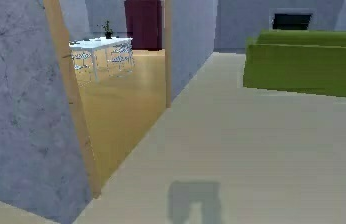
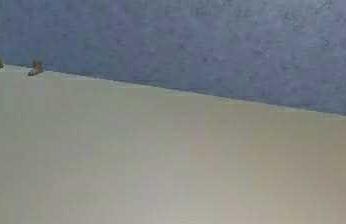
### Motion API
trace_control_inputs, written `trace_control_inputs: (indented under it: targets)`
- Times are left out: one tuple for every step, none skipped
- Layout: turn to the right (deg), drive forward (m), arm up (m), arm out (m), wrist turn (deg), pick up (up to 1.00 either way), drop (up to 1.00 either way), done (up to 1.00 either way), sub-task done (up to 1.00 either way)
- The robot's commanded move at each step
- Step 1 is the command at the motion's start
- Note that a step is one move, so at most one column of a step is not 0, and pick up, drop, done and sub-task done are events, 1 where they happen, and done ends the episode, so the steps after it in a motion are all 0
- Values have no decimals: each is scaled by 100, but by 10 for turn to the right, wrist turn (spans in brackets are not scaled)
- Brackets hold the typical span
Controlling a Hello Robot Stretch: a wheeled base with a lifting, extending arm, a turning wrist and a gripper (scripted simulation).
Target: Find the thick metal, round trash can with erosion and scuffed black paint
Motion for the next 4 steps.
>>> trace_control_inputs:
  targets:
    - [0, 100, 0, 0, 0, 0, 0, 0, 0]
    - [-30, 0, 0, 0, 0, 0, 0, 0, 0]
    - [0, 35, 0, 0, 0, 0, 0, 0, 0]
    - [-210, 0, 0, 0, 0, 0, 0, 0, 0]
